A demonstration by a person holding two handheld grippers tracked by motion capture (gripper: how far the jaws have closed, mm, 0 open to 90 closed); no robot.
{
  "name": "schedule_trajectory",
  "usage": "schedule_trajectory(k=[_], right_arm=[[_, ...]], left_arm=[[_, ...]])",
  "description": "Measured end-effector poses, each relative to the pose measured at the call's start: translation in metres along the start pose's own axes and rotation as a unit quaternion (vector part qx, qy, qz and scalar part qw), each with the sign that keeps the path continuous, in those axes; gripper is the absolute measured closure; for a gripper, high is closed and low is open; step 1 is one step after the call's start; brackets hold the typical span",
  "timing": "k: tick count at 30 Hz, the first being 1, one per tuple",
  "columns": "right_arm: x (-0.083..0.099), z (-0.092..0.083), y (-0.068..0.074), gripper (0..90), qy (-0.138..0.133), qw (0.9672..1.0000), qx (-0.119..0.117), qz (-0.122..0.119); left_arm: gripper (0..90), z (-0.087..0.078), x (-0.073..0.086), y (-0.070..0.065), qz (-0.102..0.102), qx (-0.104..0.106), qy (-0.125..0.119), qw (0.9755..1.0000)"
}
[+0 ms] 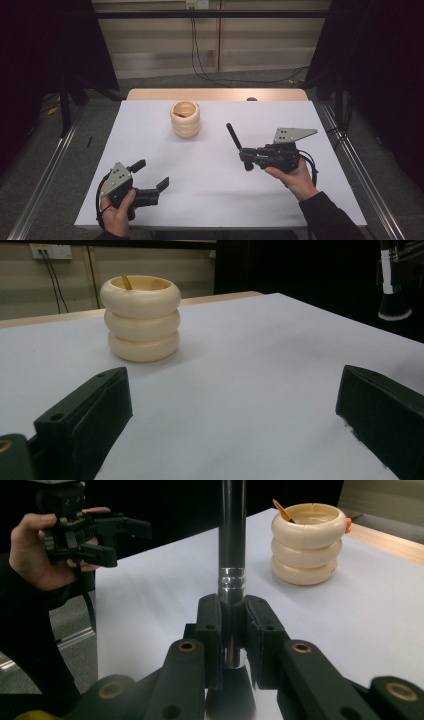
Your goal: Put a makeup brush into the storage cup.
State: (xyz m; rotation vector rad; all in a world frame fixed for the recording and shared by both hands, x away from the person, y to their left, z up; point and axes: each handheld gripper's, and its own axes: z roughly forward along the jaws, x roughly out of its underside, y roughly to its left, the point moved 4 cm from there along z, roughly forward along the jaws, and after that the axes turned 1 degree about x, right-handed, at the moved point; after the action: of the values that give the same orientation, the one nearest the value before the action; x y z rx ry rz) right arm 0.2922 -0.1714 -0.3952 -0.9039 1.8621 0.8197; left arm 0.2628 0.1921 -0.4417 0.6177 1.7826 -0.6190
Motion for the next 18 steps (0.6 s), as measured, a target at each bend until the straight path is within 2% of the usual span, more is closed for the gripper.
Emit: schedule_trajectory(k=[11,18], right_arm=[[0.0021,0.0049,-0.0042,78.0,0.047,0.9988,-0.011,-0.006],[0.0042,0.0086,-0.0039,78.0,0.089,0.9958,-0.008,-0.019]], left_arm=[[1.4,-0.0004,-0.0001,0.0014,0.002,-0.001,0.004,1.0000],[1.4,0.0004,0.0005,0.0036,0.000,0.005,0.011,0.9999]])
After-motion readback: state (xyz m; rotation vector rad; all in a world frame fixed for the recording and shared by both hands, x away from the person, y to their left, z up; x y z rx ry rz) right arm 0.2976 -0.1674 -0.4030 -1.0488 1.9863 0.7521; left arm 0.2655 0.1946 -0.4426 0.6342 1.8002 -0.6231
